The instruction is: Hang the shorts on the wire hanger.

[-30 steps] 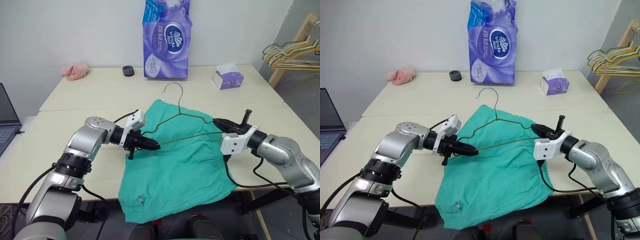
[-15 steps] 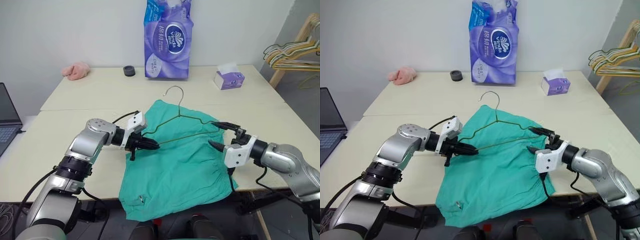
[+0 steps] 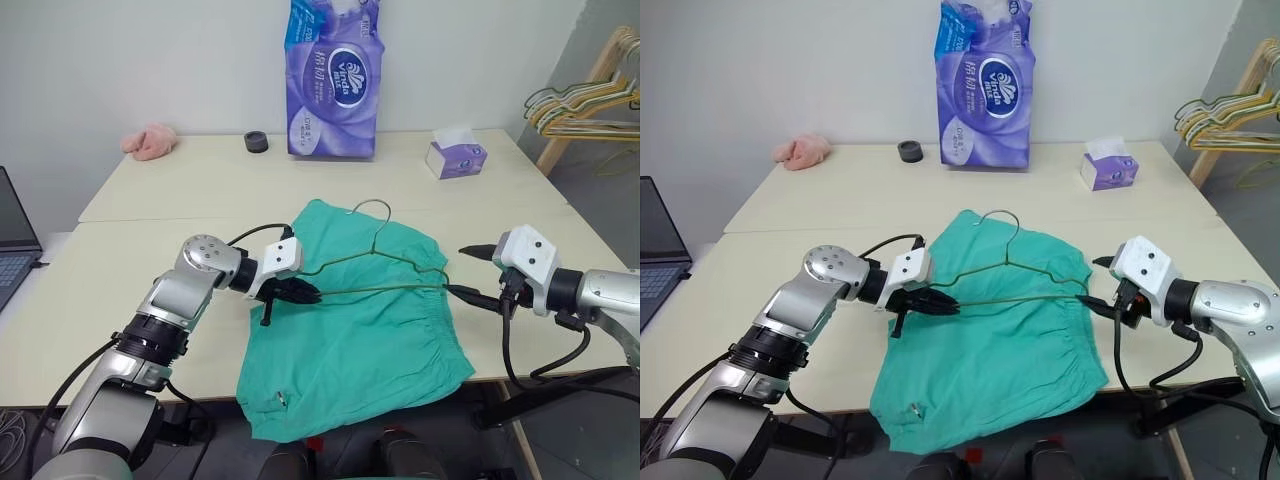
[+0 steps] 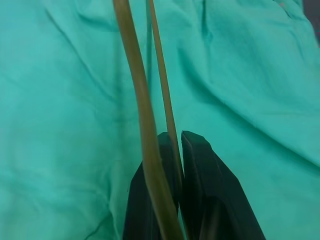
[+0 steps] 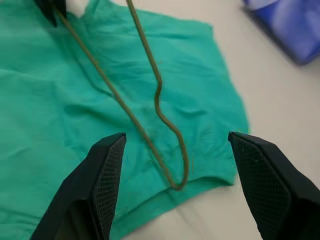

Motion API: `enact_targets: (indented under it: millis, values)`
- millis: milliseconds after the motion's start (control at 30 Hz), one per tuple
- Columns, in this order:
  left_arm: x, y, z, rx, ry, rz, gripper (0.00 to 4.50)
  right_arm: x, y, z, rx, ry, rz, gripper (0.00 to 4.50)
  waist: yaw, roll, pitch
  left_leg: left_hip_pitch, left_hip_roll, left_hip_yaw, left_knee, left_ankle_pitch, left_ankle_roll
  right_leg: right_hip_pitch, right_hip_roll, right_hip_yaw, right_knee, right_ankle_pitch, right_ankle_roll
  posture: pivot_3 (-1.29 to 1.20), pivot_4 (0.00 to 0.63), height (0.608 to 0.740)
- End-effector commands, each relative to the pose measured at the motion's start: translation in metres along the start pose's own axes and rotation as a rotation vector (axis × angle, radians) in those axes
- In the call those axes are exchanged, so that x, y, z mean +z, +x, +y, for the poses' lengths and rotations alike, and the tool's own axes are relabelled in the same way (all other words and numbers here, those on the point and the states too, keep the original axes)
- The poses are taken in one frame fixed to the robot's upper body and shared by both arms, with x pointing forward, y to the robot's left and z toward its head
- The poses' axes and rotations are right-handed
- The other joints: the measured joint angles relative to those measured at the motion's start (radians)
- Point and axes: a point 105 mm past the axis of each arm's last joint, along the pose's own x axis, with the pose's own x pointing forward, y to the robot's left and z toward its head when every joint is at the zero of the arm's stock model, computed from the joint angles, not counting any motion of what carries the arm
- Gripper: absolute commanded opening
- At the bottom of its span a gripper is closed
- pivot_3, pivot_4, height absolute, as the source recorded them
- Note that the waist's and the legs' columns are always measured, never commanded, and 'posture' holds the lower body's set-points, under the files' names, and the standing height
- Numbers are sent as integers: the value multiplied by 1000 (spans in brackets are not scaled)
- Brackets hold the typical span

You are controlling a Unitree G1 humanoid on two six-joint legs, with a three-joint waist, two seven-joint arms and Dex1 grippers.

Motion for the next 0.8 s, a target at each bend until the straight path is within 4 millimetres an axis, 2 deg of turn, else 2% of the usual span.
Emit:
enact_targets:
  millis: [33,167,400,700,800]
  values:
    - [12,-1,1,-7,92,4,0,6,3,8,64,5,20,3474,0,0,0,0,0,0,0,0,0,0,0,0,0,0,0,-150,72,740]
    - [14,2,-3,-28,124,4,0,0,14,13,111,10,59,3474,-1,0,0,0,0,0,0,0,0,0,0,0,0,-3,5,-148,71,740]
    - [24,3,-8,-46,146,-20,0,-9,31,4,110,-34,119,3474,-1,0,0,0,0,0,0,0,0,0,0,0,0,-3,5,-139,67,740]
    - [32,4,-10,-51,166,-32,0,-27,33,4,151,-36,201,3474,-1,0,0,0,0,0,0,0,0,0,0,0,0,-3,5,-131,65,740]
    - [30,5,-11,-54,169,-27,0,-28,34,2,152,-32,206,2943,-1,0,0,0,0,0,0,0,0,0,0,0,0,-3,5,-131,65,740]
